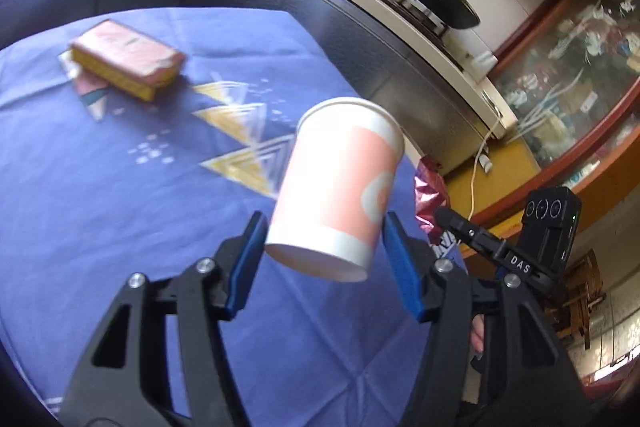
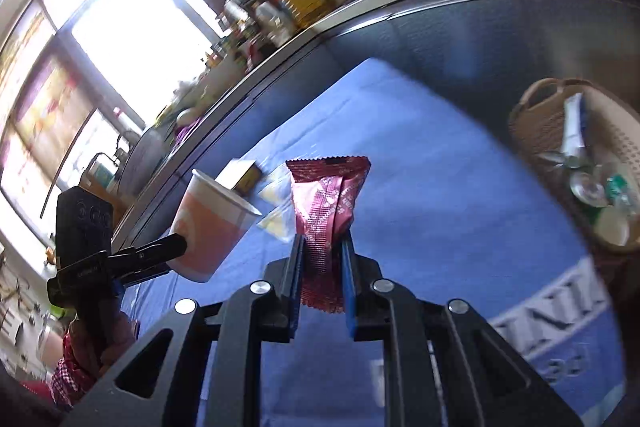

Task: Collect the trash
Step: 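Carry cup and pink wrapper over the wicker basket and open both grippers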

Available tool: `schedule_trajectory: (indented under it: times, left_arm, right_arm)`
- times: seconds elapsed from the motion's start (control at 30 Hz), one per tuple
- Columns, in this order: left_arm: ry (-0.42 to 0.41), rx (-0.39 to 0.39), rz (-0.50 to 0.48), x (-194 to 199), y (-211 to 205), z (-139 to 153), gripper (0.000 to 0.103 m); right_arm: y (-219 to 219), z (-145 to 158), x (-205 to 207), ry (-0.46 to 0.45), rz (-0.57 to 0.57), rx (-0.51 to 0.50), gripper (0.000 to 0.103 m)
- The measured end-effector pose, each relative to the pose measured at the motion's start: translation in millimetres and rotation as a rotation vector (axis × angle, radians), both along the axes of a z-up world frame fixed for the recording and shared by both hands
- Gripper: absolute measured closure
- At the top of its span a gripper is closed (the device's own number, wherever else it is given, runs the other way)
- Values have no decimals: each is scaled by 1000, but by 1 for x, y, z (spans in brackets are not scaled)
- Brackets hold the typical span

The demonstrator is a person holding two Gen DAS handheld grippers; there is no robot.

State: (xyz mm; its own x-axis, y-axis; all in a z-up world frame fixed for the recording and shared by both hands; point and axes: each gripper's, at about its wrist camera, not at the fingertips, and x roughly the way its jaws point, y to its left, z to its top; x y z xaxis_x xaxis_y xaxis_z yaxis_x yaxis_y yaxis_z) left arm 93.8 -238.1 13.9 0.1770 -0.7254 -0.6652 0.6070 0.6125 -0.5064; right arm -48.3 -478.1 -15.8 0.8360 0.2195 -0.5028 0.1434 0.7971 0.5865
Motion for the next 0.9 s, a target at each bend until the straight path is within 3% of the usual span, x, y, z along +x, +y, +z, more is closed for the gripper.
schedule_trajectory:
  times: [0.27,0.53,0.77,0.87,0.9]
  left_arm:
    - [-30,43,-211,-14,-167,6,46]
    - [6,141,-302,-13,-317,-27,46]
    - [-1,277,-317,-6,-393,-70,45]
    - [15,309,-289,3,-404,-82,43]
    - [30,323,-278,6,-408,-87,39]
  right_arm:
    - [-121,-29,-77,41,-309,-7,85]
    - [-191,-88,-86,133,-410,15,85]
    - [-215,-114,-64,195,-418,25,84]
    - [-224,-122,-56,231,-453,-4,72]
    - [-224,-122,-55,232,-463,-8,63]
